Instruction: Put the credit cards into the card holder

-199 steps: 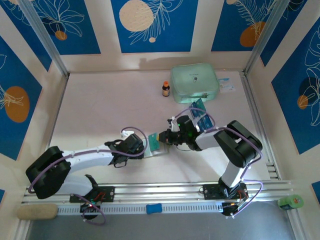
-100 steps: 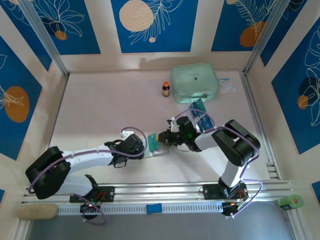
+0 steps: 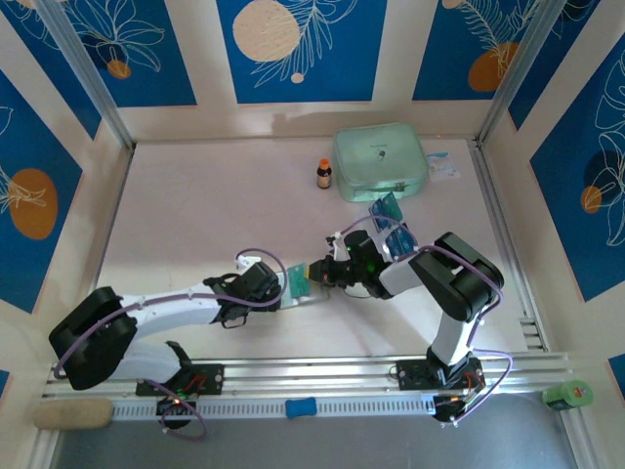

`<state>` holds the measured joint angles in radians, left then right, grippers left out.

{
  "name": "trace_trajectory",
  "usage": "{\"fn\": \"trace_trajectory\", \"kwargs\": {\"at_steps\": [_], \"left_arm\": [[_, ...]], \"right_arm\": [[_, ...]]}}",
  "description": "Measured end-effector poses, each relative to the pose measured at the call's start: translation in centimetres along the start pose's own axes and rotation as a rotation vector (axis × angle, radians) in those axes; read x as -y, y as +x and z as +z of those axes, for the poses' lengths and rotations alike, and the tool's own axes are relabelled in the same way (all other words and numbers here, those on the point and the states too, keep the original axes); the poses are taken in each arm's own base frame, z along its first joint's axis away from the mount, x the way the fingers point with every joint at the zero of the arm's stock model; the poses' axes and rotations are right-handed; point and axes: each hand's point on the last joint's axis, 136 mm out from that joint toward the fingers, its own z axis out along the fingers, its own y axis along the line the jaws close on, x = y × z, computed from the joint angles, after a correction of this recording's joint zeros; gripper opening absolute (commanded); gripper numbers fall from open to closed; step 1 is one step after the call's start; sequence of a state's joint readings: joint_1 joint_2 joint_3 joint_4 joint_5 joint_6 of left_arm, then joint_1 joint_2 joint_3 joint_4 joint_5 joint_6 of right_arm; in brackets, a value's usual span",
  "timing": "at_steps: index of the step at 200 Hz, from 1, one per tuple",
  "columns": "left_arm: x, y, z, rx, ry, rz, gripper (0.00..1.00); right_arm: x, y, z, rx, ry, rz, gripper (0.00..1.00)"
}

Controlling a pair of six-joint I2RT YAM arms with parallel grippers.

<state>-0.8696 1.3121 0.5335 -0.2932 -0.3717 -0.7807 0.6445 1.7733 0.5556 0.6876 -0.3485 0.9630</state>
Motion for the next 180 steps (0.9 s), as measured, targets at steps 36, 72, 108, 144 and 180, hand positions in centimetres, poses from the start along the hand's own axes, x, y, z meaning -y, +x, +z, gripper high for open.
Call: {"fn": "trace_trajectory", "kwargs": {"at_steps": [36, 72, 108, 144, 180], "left_arm": [[-0.1, 0.1, 0.0, -0.001, -0.001, 0.001, 1.00], [-0.1, 0.1, -0.1, 0.001, 0.000, 0.000, 1.00], [-0.1, 0.1, -0.1, 0.000, 0.000, 0.000, 1.00], [-0.1, 0.1, -0.1, 0.001, 0.000, 0.000, 1.00], [-0.2, 0.1, -0.1, 0.002, -0.001, 0.000, 1.00]], "right_arm": [[-0.1, 0.3, 0.1, -0.005, -0.003, 0.001, 0.00], [0.4, 0.9, -0.1, -0.018, 0.003, 0.012, 0.00], [0.5, 1.3, -0.2, -0.022, 0.000, 0.010, 0.00], [0.6, 1.4, -0.2, -0.027, -0.003, 0.011, 0.00], [0.5, 1.5, -0.2, -0.031, -0.003, 0.012, 0.00]]}}
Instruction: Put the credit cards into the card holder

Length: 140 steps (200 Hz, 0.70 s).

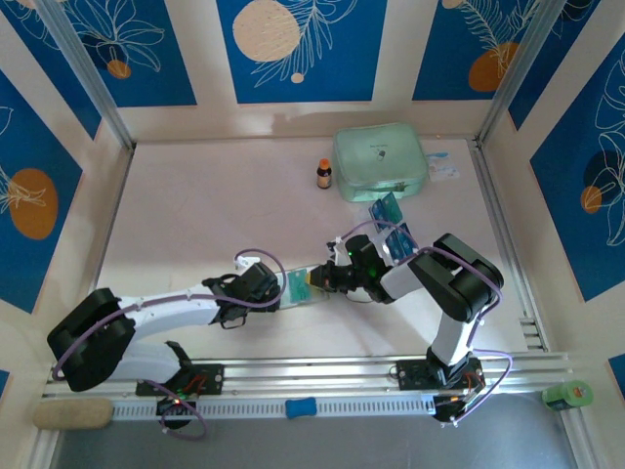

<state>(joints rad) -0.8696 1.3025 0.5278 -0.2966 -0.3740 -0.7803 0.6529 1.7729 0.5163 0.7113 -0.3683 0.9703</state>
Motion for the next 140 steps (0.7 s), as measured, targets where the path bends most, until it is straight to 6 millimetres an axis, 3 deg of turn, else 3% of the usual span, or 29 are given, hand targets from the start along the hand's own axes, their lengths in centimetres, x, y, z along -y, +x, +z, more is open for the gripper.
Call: {"fn": "trace_trajectory", "kwargs": {"at_steps": [140], "left_arm": [[-0.1, 0.1, 0.0, -0.001, -0.003, 0.001, 1.00]], "right_arm": [[-0.7, 0.3, 1.6, -0.073, -0.008, 0.009, 0.00]]}}
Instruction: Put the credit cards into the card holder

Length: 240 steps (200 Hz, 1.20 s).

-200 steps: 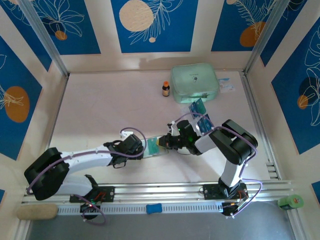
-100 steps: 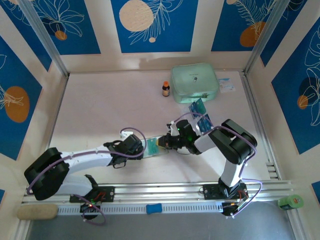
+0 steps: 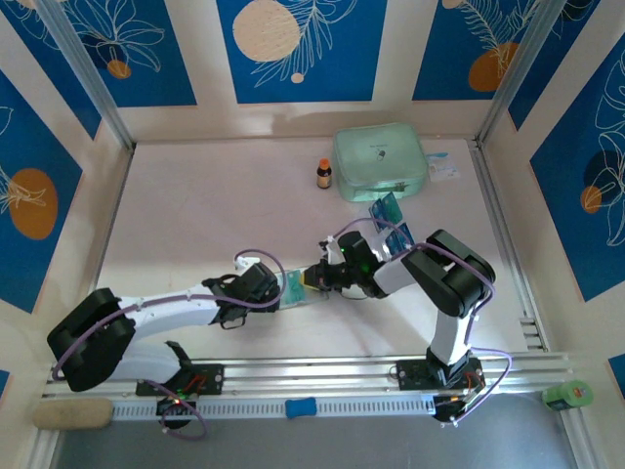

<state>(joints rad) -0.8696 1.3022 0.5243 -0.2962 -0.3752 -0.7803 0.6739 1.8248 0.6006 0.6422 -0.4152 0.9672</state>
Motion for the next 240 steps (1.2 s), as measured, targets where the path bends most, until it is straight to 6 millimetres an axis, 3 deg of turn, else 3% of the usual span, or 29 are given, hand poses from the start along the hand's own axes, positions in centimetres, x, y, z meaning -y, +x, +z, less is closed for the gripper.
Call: {"fn": "trace_trajectory", "kwargs": {"at_steps": [33, 59, 107, 139, 178, 240], "left_arm": [[0.0, -0.1, -0.1, 0.004, 0.004, -0.002, 1.00], [0.1, -0.5, -0.7, 0.019, 0.018, -0.015, 1.00], [-0.2, -2.1, -2.7, 0.090, 0.049, -0.077, 1.00], [-1.5, -2.2, -2.7, 0.086, 0.008, -0.101, 1.00], [-2.6, -1.2, -1.8, 0.039, -0.048, -0.102, 1.00], [-3.3, 0.3, -0.1, -0.030, -0.113, -0.070, 1.00]], "right_arm": [[-0.3, 0.0, 0.2, -0.034, 0.017, -0.010, 0.25], [-0.9, 0.1, -0.3, -0.060, 0.062, -0.045, 0.31], [-2.2, -1.3, -2.6, -0.058, 0.183, -0.125, 0.29], [-2.8, -2.1, -2.9, -0.066, 0.238, -0.169, 0.20], [-2.5, -1.6, -2.0, -0.111, 0.288, -0.201, 0.07], [-0.7, -0.4, -0.5, -0.180, 0.356, -0.198, 0.04]]}}
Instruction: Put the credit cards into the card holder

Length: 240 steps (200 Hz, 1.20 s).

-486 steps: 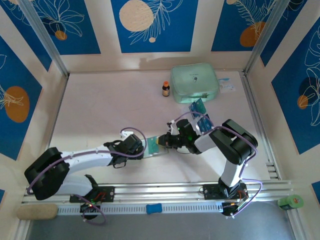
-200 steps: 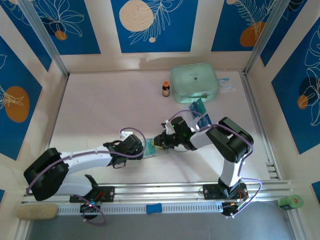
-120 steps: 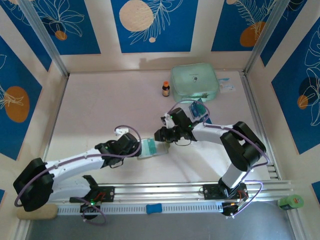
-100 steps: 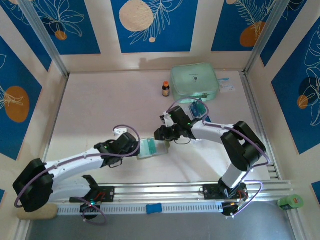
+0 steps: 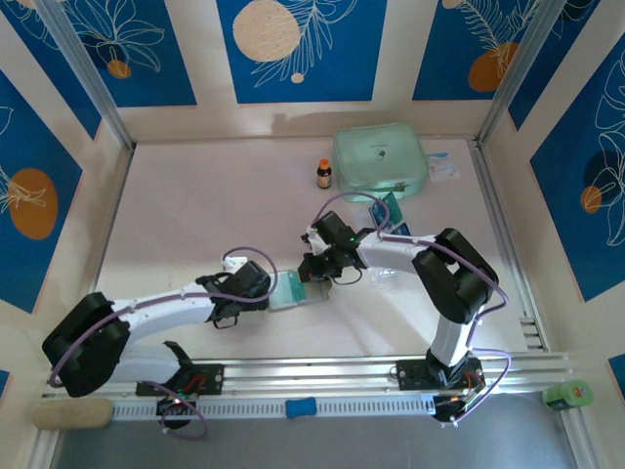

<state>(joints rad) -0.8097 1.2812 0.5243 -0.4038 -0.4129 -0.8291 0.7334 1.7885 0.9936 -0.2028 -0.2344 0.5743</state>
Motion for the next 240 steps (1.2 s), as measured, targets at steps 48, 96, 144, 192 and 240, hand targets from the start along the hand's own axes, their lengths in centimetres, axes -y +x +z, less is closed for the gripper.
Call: {"fn": "trace_trajectory", "kwargs": {"at_steps": [48, 96, 144, 192, 240], "left_arm": [[0.4, 0.0, 0.5, -0.013, -0.009, 0.020, 1.00], [0.5, -0.1, 0.6, -0.016, -0.011, 0.032, 1.00], [0.5, -0.1, 0.6, -0.015, -0.010, 0.031, 1.00], [0.3, -0.2, 0.2, -0.007, -0.002, 0.025, 1.00], [0.2, -0.3, -0.2, 0.008, 0.013, 0.016, 1.00]], "right_arm": [[-0.3, 0.1, 1.2, -0.030, 0.013, -0.017, 0.04], [-1.5, 0.1, 2.4, -0.051, 0.007, -0.051, 0.01], [-2.3, 0.2, 3.0, -0.064, 0.004, -0.067, 0.01], [-2.2, 0.2, 1.9, -0.060, 0.023, -0.058, 0.01], [-2.0, 0.1, 1.0, -0.046, 0.051, -0.070, 0.01]]}}
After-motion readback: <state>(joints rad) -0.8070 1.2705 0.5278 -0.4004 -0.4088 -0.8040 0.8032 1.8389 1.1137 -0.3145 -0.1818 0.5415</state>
